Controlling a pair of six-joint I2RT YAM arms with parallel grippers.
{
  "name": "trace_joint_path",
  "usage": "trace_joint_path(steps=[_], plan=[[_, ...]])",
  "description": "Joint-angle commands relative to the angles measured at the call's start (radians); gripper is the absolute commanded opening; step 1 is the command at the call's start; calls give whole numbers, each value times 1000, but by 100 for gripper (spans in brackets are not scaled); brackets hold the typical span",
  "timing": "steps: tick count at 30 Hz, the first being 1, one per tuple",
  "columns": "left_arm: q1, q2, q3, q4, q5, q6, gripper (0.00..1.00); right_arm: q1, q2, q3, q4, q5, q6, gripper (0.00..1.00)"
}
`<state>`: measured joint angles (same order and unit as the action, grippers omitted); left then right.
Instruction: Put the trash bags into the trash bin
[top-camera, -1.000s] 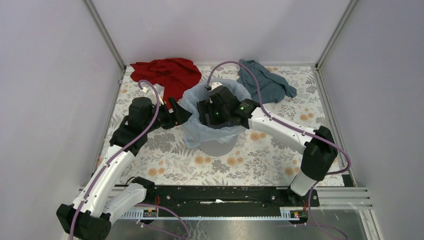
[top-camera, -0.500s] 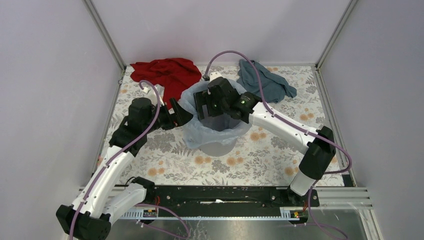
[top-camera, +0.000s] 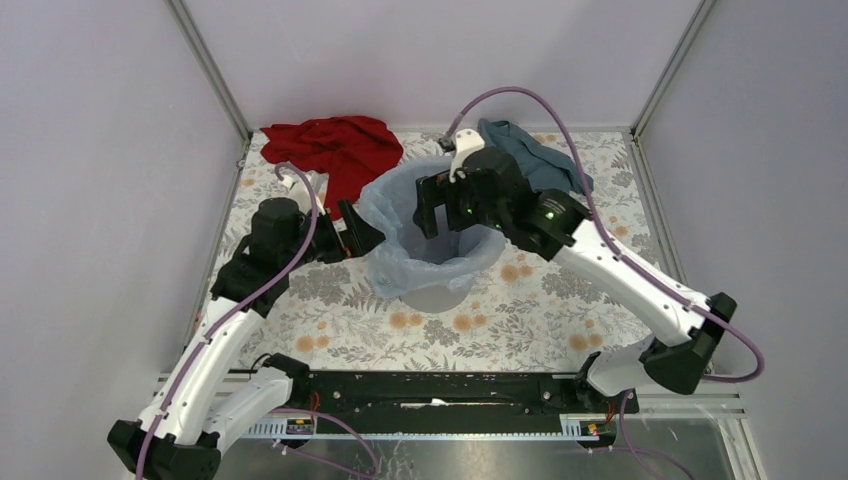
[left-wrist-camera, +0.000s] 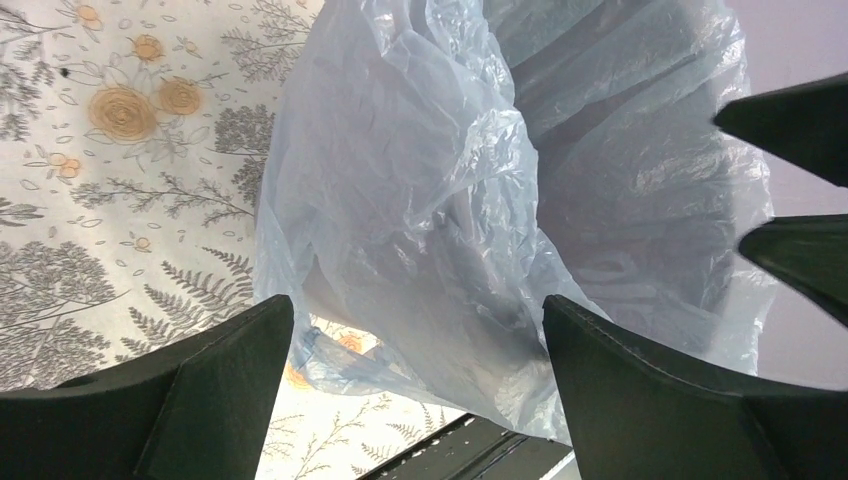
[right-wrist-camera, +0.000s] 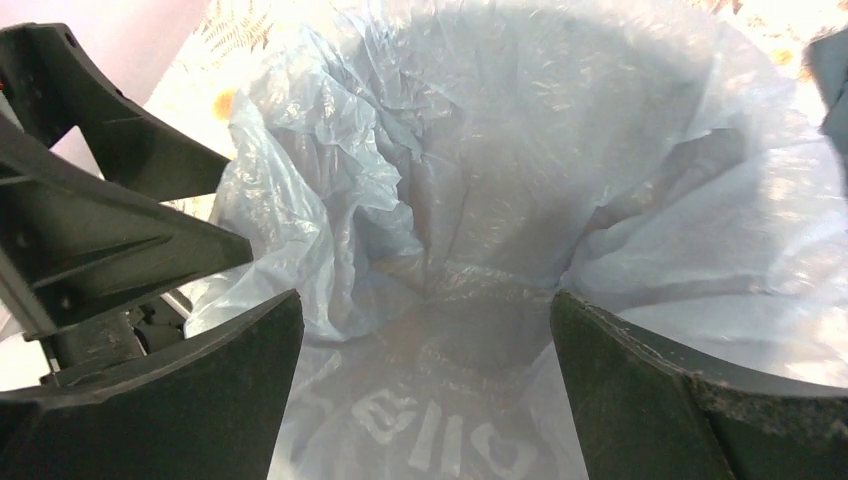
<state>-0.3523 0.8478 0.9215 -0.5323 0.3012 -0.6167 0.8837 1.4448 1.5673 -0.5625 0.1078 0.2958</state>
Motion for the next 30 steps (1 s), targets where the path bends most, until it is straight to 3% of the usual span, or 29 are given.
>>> trace_joint_path(steps=[1, 5, 8, 10, 12, 15, 17, 20, 27, 30], plan=[[-2, -28, 96, -49, -72, 37, 99, 5, -87, 20, -45, 80, -45, 100], [-1, -66, 173, -125, -192, 54, 99, 6, -194, 20, -77, 231, -79, 100], [-2, -102, 215, -148, -263, 53, 99, 5, -295, -76, -61, 318, -75, 98], [-2, -122, 227, -149, -292, 47, 99, -7, -362, -146, -44, 335, -52, 91], [-2, -134, 229, -142, -298, 41, 99, -51, -401, -220, -8, 279, -21, 84], [-2, -134, 235, -132, -298, 35, 99, -198, -415, -293, 29, 76, 46, 78], [-1, -128, 244, -133, -289, 33, 99, -285, -415, -324, 56, -62, 75, 78], [-2, -120, 252, -131, -261, 31, 99, -296, -414, -357, 95, -174, 99, 88], [-2, -110, 284, -152, -219, 30, 99, -298, -415, -440, 136, -251, 145, 88], [-2, -117, 284, -152, -221, 29, 99, -298, -397, -473, 179, -351, 176, 91]])
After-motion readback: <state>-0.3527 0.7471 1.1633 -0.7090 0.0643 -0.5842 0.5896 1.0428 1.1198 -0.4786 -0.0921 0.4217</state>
